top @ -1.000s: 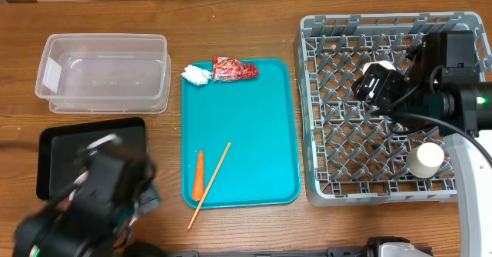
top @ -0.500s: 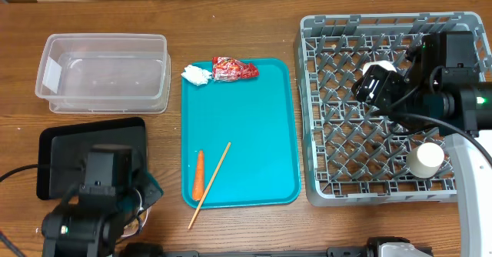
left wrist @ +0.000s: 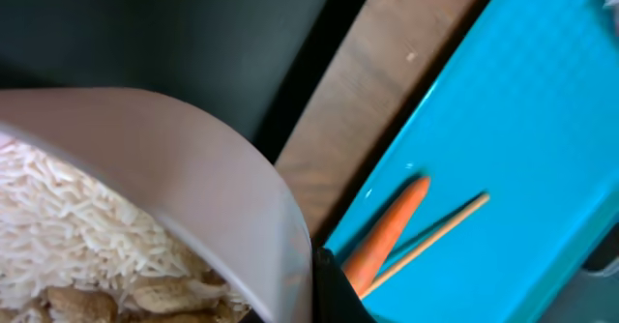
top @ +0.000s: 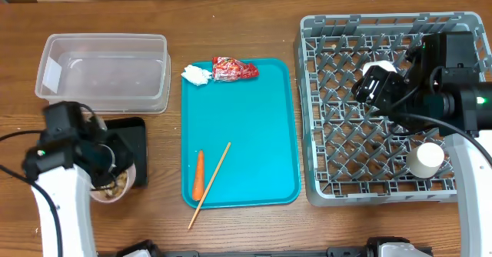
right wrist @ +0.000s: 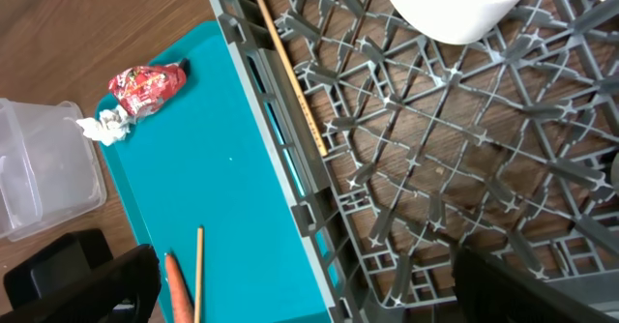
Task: Sort waste into correct bins and load items into the dishwasher
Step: 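Carry the bowl left over the black tray with the left gripper, then tilt the bowl with the left gripper to dump shells onto black tray, then carry the emptied white bowl with the left gripper over the dish rack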
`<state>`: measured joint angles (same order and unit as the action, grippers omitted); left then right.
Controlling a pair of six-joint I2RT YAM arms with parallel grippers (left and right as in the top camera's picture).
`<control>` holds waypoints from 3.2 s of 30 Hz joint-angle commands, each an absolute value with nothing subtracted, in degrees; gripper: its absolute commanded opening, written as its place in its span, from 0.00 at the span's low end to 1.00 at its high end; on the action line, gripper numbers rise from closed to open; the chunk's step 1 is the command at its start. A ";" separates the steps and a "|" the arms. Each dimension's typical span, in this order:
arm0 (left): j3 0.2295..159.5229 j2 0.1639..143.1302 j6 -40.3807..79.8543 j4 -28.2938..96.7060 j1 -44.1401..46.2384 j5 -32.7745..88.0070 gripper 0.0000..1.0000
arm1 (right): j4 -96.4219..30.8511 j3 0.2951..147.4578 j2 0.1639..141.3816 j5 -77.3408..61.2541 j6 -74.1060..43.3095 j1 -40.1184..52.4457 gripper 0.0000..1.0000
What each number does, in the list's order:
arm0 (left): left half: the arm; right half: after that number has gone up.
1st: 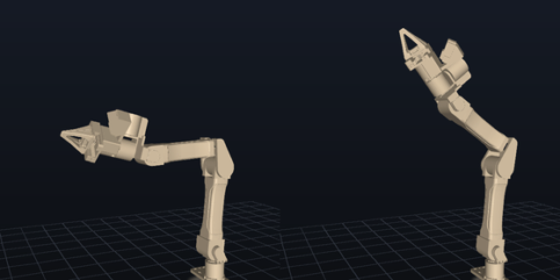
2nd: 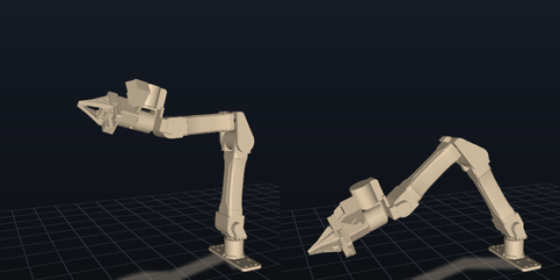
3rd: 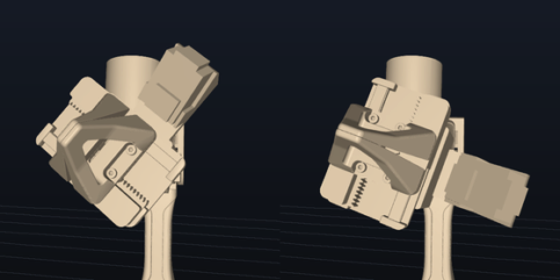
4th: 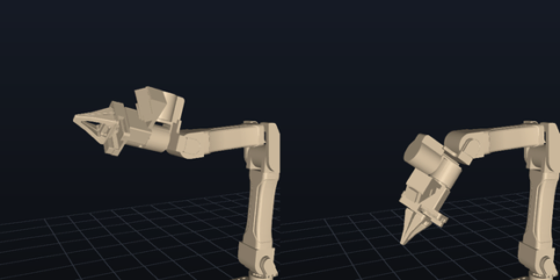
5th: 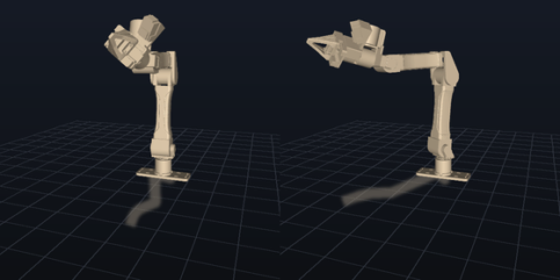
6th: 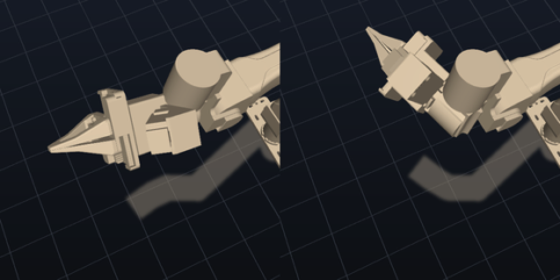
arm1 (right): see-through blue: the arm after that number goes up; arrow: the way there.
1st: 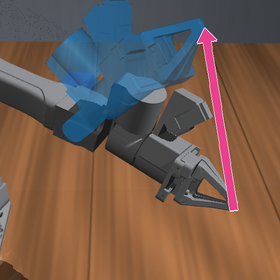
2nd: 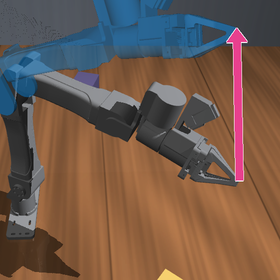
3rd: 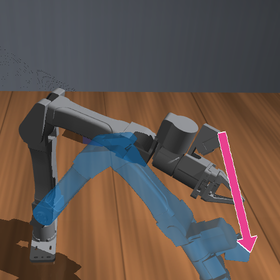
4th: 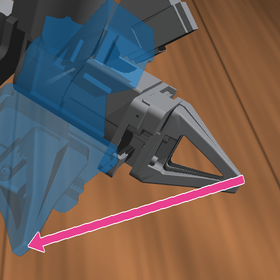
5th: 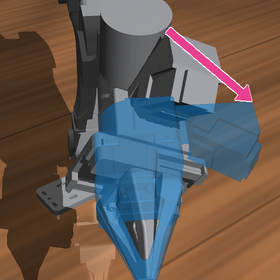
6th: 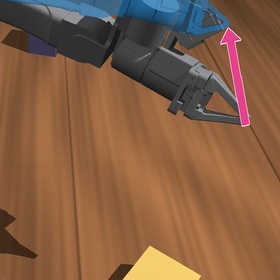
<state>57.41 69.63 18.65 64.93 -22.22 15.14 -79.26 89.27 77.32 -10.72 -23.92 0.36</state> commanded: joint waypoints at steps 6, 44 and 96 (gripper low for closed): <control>57.04 78.74 -3.22 56.97 -35.70 43.94 0.04 | -80.14 90.08 77.08 -11.11 -23.59 0.14 1.00; 50.52 106.59 -25.93 52.07 -55.86 90.61 0.04 | -79.64 90.08 77.08 -8.82 -23.62 0.14 1.00; 74.13 98.17 57.45 -30.44 29.56 47.37 0.04 | -76.71 90.08 77.08 -10.52 -30.46 -15.51 1.00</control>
